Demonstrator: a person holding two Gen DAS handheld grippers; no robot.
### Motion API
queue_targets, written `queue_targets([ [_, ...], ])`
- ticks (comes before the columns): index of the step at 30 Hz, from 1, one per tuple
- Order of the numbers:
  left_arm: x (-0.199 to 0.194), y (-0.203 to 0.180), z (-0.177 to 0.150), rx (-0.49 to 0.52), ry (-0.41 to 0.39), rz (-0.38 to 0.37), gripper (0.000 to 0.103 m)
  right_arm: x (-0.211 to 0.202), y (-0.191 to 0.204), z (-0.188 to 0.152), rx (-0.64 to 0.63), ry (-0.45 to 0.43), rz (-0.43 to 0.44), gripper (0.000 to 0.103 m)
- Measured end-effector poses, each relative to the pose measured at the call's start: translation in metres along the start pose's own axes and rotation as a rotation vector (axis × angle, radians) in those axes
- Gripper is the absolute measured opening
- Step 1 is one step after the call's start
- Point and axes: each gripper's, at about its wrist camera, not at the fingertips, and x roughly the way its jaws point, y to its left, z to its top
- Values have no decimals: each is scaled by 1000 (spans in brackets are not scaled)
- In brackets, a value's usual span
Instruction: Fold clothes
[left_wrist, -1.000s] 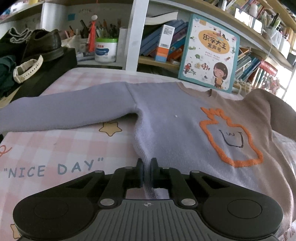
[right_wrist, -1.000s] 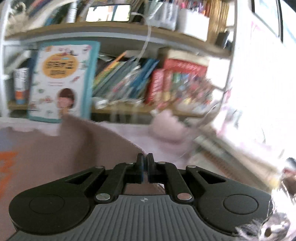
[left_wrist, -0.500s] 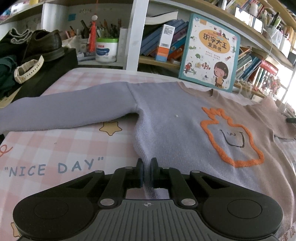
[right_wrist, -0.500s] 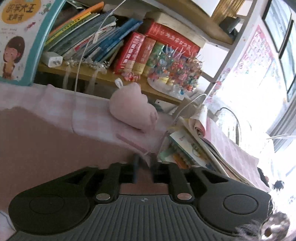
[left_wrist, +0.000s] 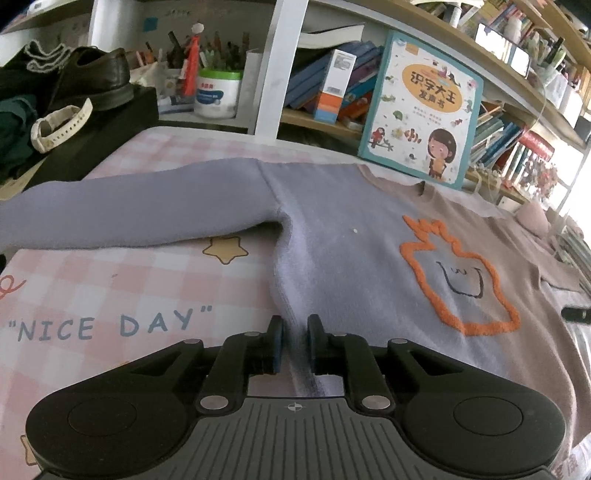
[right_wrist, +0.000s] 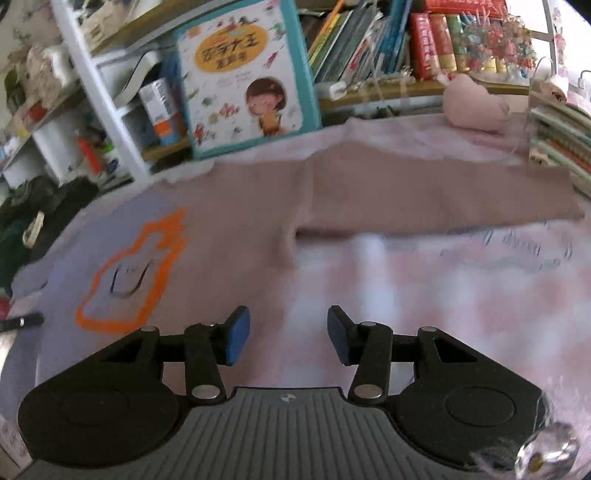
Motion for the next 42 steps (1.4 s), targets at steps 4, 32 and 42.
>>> queue_targets([
  [4,0,-1,-1,6,-9,-2,11,-1,15,-11,-50,-18,-31,46],
  [32,-21,-15,-21,35,9,4,5,-22,45,-41,-154,20,-82,10],
  [42,-21,-20,-25,19,0,-19,5,-25,37,-42,-152,3,-112,10],
])
